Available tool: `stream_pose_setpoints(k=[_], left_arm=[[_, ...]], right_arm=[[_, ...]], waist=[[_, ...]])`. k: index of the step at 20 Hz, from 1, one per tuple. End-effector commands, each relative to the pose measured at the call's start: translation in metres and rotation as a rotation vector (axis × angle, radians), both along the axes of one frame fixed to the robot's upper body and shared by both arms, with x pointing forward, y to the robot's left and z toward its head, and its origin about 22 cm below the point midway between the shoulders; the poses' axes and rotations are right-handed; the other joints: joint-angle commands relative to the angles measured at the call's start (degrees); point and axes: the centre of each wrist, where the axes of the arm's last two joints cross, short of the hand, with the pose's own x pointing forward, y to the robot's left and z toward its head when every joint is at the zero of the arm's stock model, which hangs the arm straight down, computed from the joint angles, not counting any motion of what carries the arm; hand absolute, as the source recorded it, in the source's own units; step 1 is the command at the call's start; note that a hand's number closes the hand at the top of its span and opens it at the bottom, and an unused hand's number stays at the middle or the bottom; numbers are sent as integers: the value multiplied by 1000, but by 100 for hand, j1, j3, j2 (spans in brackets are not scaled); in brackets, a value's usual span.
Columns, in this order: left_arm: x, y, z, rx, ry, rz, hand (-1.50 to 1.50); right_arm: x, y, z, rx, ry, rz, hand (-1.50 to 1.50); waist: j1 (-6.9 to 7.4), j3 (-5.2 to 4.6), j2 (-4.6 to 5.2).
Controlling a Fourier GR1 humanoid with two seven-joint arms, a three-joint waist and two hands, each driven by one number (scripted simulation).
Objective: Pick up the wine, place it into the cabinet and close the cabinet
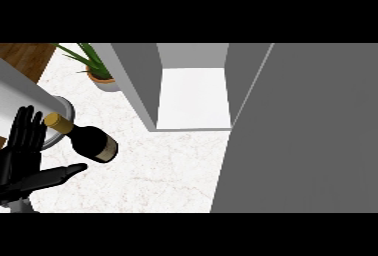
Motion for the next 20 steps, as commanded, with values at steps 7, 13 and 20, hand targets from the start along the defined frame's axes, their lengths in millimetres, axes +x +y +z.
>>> stream_pose_setpoints(k=[7,13,20], left_arm=[[-9,19,-48,-2,51,-10,-150],[8,26,-74,-22,49,62,-150],[13,22,-98,-45,66,10,-150]], right_arm=[[-29,-11,15,1,-98,-58,-150],[-39,-18,23,5,-92,-49,-150],[-39,-14,17,19,-105,-55,-150]], waist=[[30,2,9],[-53,-2,4],[-83,-3,4]])
